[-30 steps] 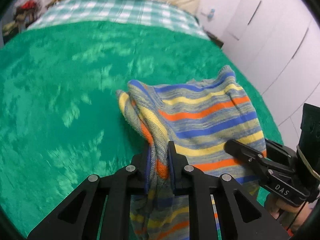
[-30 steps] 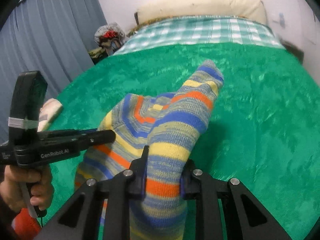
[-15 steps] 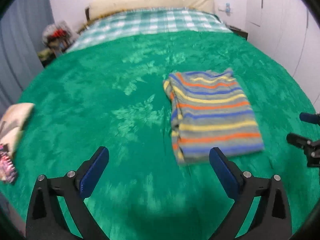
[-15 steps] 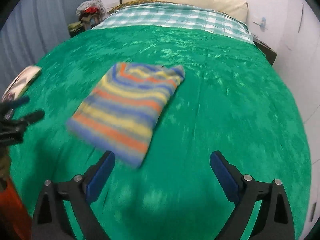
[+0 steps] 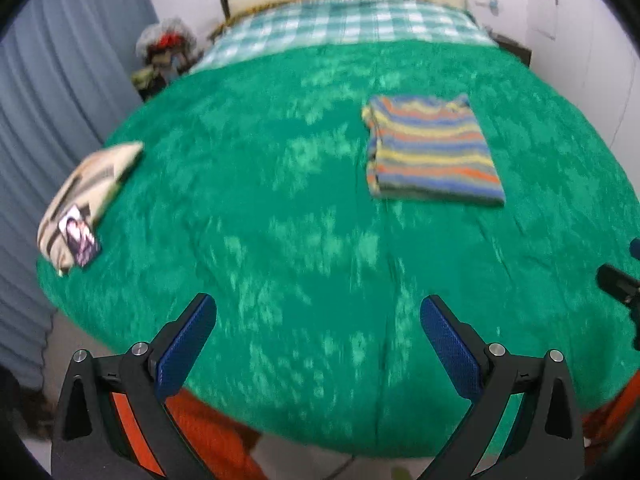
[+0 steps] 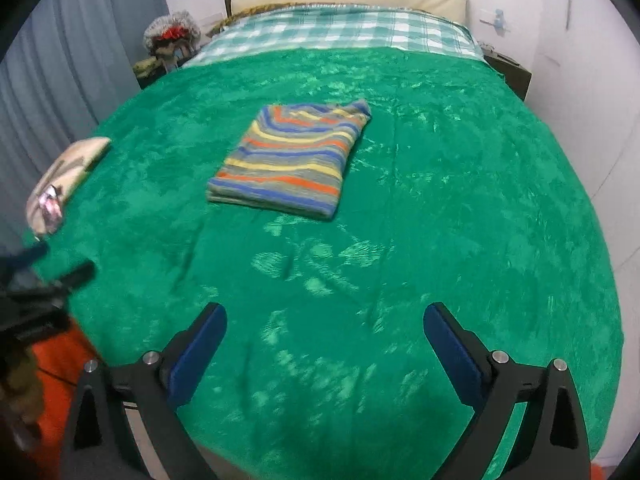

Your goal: Fold small clothes

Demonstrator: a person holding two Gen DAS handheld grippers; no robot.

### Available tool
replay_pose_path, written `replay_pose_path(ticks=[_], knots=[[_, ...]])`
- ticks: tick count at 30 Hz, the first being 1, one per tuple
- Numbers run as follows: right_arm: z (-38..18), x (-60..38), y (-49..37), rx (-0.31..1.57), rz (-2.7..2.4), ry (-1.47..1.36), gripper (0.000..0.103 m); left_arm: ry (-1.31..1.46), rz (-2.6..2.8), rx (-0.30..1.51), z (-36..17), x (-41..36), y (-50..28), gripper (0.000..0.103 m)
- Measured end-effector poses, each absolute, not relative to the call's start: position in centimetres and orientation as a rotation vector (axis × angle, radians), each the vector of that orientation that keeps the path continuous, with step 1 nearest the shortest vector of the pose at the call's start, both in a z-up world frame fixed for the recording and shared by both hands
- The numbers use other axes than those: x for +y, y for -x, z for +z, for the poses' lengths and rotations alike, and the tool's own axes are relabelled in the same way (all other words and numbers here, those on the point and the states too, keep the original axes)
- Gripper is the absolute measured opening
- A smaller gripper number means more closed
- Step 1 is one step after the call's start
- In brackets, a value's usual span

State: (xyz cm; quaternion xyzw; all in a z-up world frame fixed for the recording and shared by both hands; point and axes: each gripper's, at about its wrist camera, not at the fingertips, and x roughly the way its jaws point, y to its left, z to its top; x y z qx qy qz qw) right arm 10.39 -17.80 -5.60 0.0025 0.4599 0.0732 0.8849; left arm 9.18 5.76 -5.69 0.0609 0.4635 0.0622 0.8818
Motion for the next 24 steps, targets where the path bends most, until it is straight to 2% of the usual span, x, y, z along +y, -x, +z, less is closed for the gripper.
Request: replay_pose_path(ticks=[6,17,24], knots=[[-2.7,-18.9,-8.6,0.897,0.152,-0.11,0.102,-0.106,0.101,0.961,-4.3,5.8,-8.1,0.102],[0.2,-16.2,-8.1,0.893,0.18,0.01,0.102,-0.089,0.104,0.903,-0.3,6.6,-6.6,0.102],[3.9,-14.9,-7.0,0.822,0.196,0.04,0.102,-0.046,0.038,0.864,2.7,6.0,-5.6,0.102]])
